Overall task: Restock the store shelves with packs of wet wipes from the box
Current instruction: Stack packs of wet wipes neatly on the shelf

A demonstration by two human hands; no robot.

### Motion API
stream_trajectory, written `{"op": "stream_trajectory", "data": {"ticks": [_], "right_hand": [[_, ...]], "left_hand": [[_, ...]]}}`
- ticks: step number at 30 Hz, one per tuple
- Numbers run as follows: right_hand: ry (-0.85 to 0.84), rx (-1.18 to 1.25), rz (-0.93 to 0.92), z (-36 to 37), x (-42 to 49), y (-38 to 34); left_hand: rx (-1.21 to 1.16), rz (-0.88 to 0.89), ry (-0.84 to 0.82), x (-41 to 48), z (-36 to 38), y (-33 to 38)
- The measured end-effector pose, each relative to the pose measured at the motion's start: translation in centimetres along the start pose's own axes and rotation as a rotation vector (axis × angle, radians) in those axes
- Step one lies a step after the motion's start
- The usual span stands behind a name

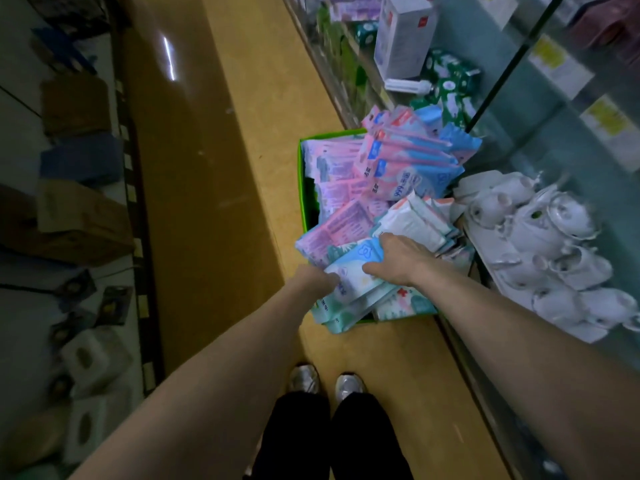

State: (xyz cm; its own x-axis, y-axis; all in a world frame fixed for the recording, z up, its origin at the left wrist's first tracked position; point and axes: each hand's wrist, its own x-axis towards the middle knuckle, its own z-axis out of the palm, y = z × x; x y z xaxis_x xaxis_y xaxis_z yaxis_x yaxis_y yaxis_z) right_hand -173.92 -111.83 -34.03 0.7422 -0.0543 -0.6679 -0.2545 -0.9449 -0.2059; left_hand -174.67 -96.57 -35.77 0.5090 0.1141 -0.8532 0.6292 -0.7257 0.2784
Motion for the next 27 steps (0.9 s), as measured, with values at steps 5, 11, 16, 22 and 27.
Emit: {"op": "stream_trajectory", "data": {"ticks": [5, 11, 16, 22, 27], "right_hand": [[-0.032, 0.028, -0.006, 1.0, 0.9, -0.1], [-0.030, 0.134, -0.012, 2.2, 1.5, 0.3], [-0.084, 0.396, 0.013, 2.7, 1.4, 1.2], [-0.130, 0.545, 0.029, 2.8, 1.4, 1.2], [-0.219, 0.629, 0.098, 2.3, 1.0, 1.6]], "left_hand": [[-0.249, -0.202, -0.163, -0.1, 0.9, -0.6], [-0.379, -0.301, -0.266, 0.4, 0.8, -1.2], [-0.589, -0.397, -0.332, 1.2, 1.2, -2.8], [-0.522, -0.365, -0.336, 2.0, 1.3, -3.7], [-0.393, -0.282, -0.326, 1.3, 0.3, -4.1]]}}
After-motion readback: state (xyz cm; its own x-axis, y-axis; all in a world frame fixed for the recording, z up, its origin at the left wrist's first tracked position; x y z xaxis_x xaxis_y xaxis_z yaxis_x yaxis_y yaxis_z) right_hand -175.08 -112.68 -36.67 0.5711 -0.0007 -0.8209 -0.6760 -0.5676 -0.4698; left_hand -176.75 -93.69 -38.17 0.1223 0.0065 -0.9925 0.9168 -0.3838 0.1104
